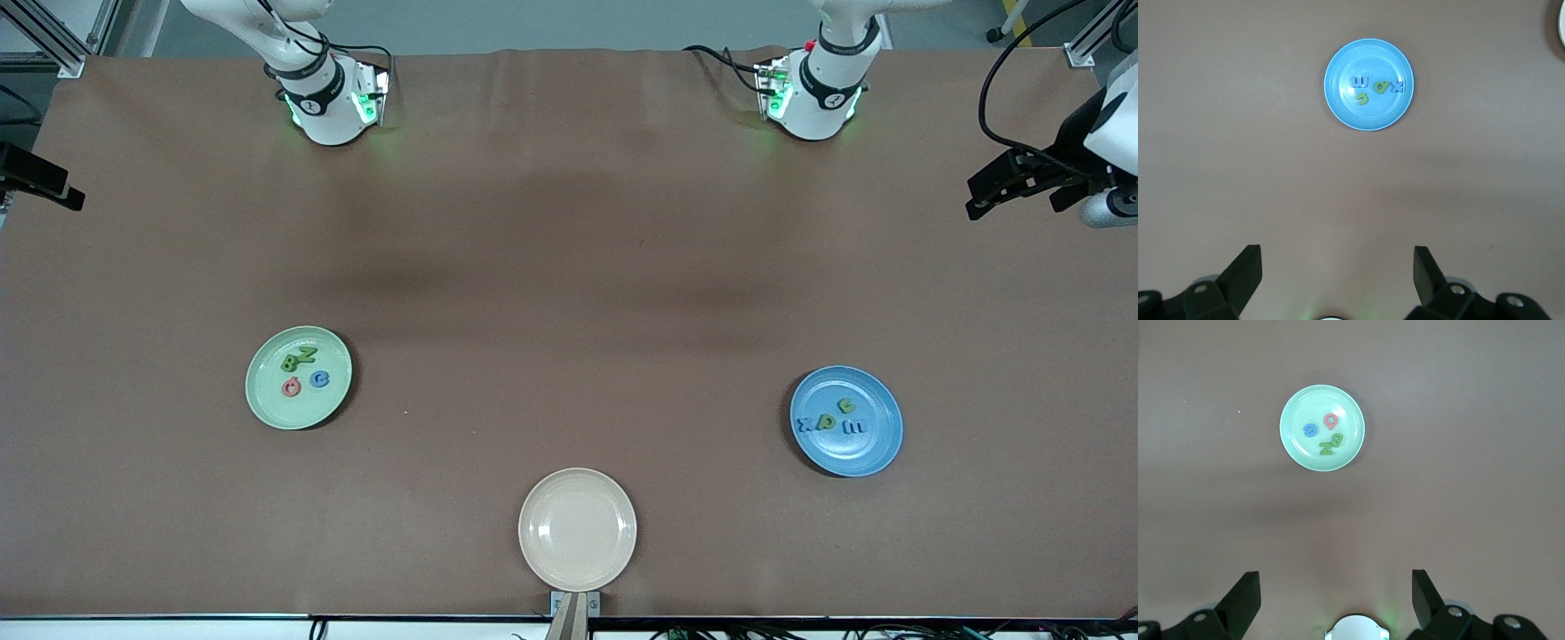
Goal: Sort upper and lower case letters into plates
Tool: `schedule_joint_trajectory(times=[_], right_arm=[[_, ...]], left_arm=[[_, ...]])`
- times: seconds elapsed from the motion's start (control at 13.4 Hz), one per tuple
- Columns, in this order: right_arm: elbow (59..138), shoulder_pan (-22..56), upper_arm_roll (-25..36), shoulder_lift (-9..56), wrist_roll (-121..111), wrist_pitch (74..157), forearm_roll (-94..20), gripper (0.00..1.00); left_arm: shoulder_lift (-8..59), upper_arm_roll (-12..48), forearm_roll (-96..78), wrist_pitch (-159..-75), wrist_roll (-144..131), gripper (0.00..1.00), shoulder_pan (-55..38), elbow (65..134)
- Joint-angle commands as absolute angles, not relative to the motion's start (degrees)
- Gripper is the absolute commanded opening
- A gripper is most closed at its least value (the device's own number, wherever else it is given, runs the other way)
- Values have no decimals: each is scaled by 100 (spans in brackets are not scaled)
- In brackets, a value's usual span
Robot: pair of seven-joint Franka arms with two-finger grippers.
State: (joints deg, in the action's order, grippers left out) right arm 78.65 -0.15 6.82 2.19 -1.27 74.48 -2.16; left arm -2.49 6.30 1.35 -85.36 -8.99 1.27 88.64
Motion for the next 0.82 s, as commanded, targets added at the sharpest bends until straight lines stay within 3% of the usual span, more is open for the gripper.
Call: schedule_joint_trajectory(times=[0.0,0.75], right_arm=[[7989,-97,598,-17,-114,7331,-281,100],[7980,-70,519,-272,-185,7163,-220,100]], left_arm=[[-246,615,114,-8552,-835,100,123,8815],[-272,624,53,-8508,-835,100,106,8815]])
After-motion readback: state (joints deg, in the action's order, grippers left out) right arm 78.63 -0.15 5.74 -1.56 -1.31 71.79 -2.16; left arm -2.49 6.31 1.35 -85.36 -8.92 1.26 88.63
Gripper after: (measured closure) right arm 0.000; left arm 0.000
